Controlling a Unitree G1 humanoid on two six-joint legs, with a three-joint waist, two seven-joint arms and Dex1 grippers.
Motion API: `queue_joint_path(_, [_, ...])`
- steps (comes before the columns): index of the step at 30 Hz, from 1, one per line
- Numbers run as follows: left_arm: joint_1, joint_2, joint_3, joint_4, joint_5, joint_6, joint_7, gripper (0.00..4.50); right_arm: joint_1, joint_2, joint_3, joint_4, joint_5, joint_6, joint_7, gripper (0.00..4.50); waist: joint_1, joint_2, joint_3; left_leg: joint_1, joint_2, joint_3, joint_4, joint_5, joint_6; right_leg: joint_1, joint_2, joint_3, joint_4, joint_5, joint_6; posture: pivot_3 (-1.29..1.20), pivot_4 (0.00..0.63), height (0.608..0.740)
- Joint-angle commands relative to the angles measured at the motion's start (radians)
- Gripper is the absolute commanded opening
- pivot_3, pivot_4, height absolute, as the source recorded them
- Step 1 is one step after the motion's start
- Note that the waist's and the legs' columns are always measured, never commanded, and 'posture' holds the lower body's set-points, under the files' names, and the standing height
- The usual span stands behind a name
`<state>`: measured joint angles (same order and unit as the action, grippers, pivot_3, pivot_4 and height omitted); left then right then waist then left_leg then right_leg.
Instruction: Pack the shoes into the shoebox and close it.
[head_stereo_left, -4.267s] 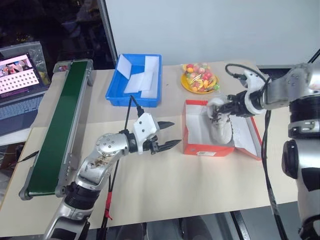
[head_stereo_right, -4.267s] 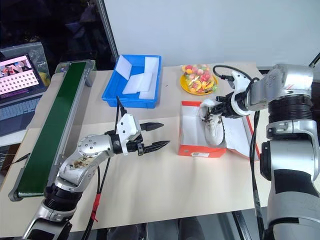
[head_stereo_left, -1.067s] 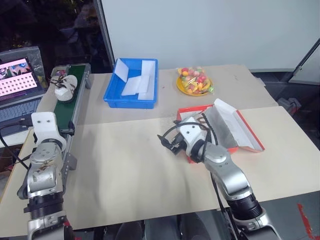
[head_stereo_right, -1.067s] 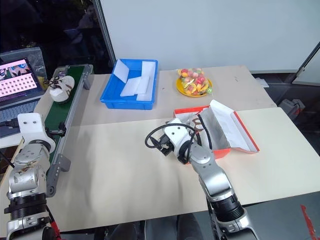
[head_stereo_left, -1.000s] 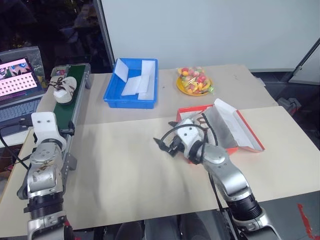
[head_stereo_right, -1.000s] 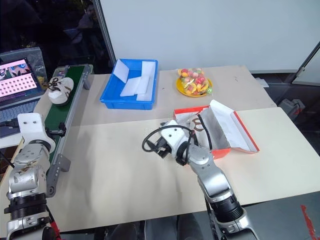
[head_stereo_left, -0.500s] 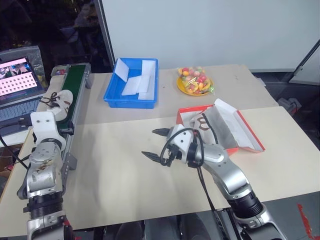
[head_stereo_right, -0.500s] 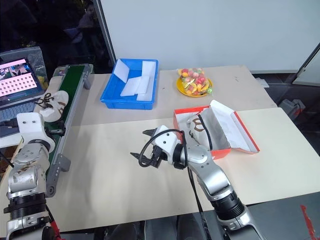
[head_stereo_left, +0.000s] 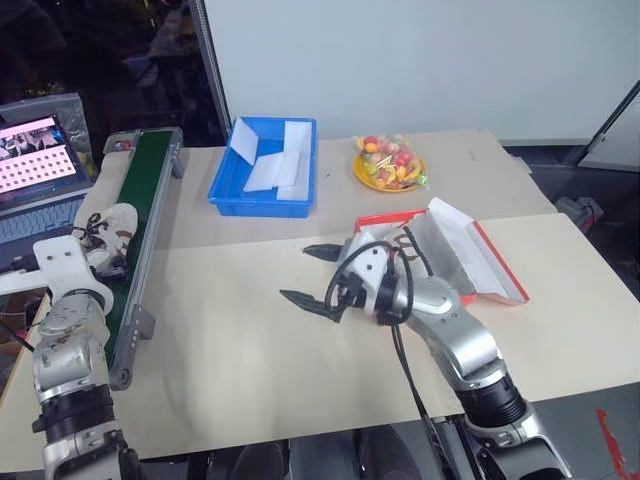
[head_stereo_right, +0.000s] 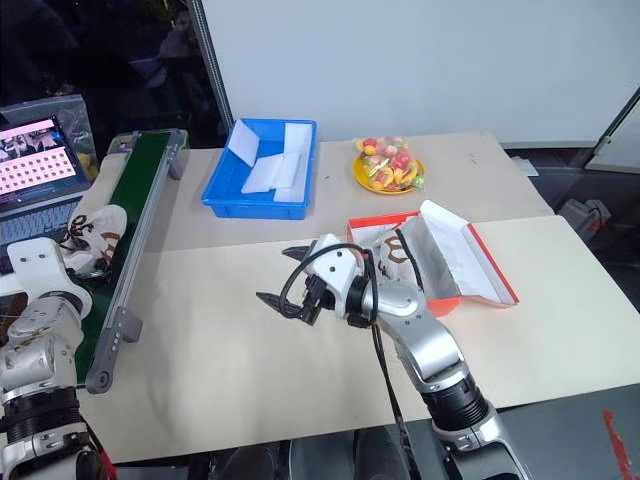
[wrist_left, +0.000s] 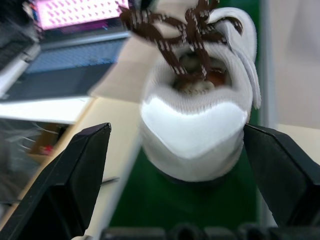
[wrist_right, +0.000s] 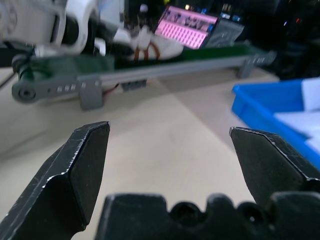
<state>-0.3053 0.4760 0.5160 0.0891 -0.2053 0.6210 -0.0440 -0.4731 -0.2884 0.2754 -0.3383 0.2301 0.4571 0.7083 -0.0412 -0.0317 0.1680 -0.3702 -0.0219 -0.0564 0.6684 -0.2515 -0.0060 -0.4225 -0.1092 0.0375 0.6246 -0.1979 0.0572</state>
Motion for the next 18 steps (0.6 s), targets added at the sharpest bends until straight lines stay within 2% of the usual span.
queue_joint_path(1, [-0.018, -0.002, -0.017, -0.026, -0.011, 0.002, -0.006, 4.43, -0.033, 0.010, -0.039, -0.052, 0.037, 0.023, -0.020, 4.50, 0.001, 0.000, 0.000, 0.000, 0.000, 0.000, 0.000, 0.000, 0.000, 0.000, 0.000, 0.000, 0.000, 0.000, 0.000, 0.00, 0.150, 0.740])
queue_joint_path(2, [-0.022, -0.004, -0.013, -0.027, -0.015, 0.002, -0.004, 4.43, -0.034, 0.009, -0.039, -0.054, 0.037, 0.026, -0.023, 4.50, 0.004, 0.000, 0.000, -0.001, 0.000, 0.000, 0.000, 0.000, 0.000, 0.000, 0.000, 0.000, 0.000, 0.000, 0.000, 0.00, 0.150, 0.740])
queue_joint_path(3, [-0.028, -0.004, -0.014, -0.029, -0.017, -0.005, -0.009, 4.18, -0.036, 0.009, -0.042, -0.052, 0.038, 0.029, -0.030, 4.50, 0.007, 0.000, 0.000, -0.001, 0.000, 0.000, 0.000, 0.000, 0.000, 0.000, 0.000, 0.000, -0.001, 0.000, 0.000, 0.00, 0.150, 0.740])
queue_joint_path(9, [-0.040, 0.014, -0.037, -0.024, 0.013, -0.023, -0.005, 2.46, -0.039, 0.005, -0.044, -0.044, 0.033, 0.032, -0.054, 4.50, 0.024, 0.000, 0.000, -0.002, 0.000, 0.000, 0.000, 0.000, 0.000, -0.001, 0.000, -0.001, -0.002, 0.000, 0.000, 0.00, 0.150, 0.740])
queue_joint_path(16, [-0.055, 0.007, -0.065, -0.069, 0.035, -0.044, 0.021, 2.46, -0.042, 0.010, -0.047, -0.020, 0.026, 0.041, -0.084, 4.50, 0.027, -0.001, 0.000, -0.002, 0.000, -0.001, 0.000, 0.000, 0.000, 0.000, 0.000, -0.001, -0.002, 0.000, 0.000, 0.00, 0.150, 0.740])
queue_joint_path(18, [-0.057, 0.019, -0.117, -0.125, 0.093, -0.100, 0.038, 2.46, -0.050, 0.021, -0.057, -0.003, 0.038, 0.055, -0.098, 4.50, 0.026, -0.002, 0.001, -0.002, 0.000, 0.000, 0.000, 0.000, 0.000, -0.001, 0.000, -0.001, -0.002, 0.000, 0.000, 0.00, 0.150, 0.740])
